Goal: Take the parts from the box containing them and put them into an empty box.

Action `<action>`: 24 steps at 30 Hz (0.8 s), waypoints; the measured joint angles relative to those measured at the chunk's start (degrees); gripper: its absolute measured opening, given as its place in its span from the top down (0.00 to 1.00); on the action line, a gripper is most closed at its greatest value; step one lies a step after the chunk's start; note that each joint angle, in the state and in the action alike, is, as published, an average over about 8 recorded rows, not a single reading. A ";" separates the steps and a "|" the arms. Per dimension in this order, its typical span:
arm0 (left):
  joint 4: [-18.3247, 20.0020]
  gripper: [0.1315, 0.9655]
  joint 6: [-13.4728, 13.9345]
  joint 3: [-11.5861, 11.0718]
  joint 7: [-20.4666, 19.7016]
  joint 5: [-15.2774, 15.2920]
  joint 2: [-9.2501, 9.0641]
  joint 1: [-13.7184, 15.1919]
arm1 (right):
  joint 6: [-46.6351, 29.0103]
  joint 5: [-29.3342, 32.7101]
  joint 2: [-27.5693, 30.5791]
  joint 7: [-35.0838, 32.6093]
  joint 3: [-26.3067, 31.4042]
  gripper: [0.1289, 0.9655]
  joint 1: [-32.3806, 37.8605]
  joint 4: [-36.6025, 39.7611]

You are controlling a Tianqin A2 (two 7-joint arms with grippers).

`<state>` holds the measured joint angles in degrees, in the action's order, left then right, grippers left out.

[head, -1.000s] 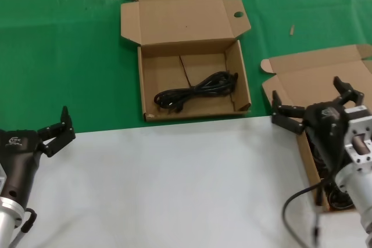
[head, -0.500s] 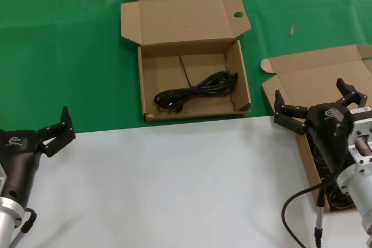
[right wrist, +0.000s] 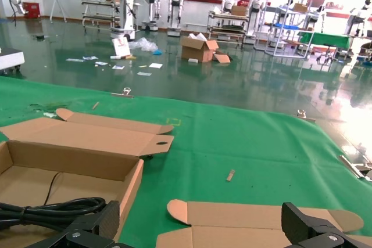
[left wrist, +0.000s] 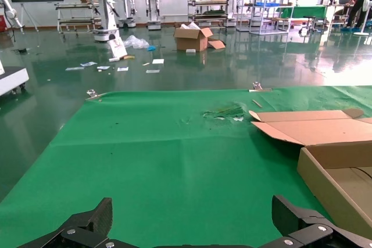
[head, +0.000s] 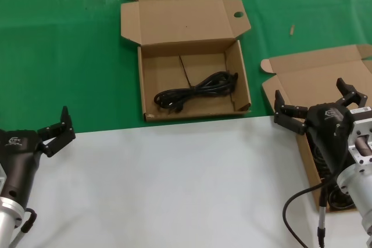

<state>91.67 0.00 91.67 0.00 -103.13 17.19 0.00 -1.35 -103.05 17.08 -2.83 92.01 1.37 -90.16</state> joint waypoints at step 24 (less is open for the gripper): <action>0.00 0.00 0.00 0.00 0.00 0.00 0.00 0.00 | 0.00 0.00 0.00 0.00 0.00 0.00 0.00 0.00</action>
<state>91.67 0.00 91.67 0.00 -103.13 17.19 0.00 -1.35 -103.05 17.08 -2.83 92.01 1.37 -90.16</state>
